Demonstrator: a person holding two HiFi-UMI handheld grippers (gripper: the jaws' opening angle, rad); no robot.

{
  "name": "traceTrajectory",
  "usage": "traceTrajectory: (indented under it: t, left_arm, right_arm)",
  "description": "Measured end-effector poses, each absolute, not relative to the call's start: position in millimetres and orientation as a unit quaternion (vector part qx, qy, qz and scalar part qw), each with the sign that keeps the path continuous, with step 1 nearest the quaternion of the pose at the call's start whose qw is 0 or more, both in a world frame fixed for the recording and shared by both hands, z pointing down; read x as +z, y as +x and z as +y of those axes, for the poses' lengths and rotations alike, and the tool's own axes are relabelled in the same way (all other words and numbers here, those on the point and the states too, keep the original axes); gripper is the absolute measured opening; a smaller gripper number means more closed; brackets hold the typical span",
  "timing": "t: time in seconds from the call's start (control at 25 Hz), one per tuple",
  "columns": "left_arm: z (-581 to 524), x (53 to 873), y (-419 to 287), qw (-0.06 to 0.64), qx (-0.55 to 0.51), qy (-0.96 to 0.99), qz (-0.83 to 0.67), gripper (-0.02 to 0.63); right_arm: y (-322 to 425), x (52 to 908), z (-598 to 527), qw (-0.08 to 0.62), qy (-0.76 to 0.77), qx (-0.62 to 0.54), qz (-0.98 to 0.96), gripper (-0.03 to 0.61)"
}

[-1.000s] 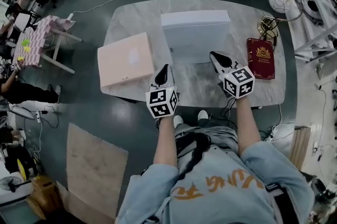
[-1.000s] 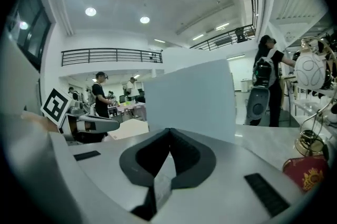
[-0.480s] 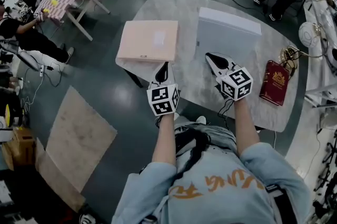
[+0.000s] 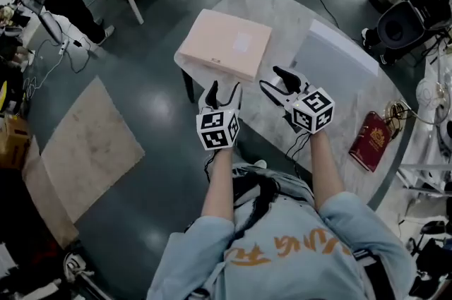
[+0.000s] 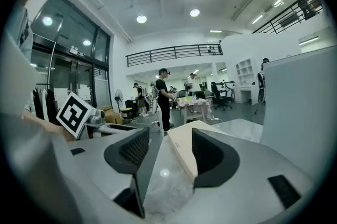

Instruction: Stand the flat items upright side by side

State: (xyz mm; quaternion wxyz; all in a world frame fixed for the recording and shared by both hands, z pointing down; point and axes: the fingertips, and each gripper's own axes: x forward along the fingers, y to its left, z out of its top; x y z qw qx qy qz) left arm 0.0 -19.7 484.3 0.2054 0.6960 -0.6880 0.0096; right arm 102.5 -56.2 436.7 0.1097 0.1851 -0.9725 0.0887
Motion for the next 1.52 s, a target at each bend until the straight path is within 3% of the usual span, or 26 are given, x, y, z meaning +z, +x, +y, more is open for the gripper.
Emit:
traceTrajectory:
  t: [0.16, 0.28, 0.84, 1.52]
  left_arm:
    - [-22, 495, -22, 0.224, -0.006, 0.674, -0.704, 0.362]
    - [-31, 500, -39, 0.233, -0.013, 0.663, -0.711, 0.374]
    - [-67, 525, -130, 0.306, -0.039, 0.613, -0.728, 0.382]
    - [-121, 587, -166, 0.396, -0.036, 0.604, -0.691, 0.382]
  right_arm:
    - [76, 442, -64, 0.138, 0.172, 0.076, -0.972, 0.317]
    - [59, 439, -83, 0.141, 0.191, 0.071, -0.969, 0.351]
    - [-38, 467, -145, 0.207, 0.169, 0.074, -0.961, 0.370]
    - [-101, 526, -236, 0.290, 0.168, 0.075, -0.939, 0.370]
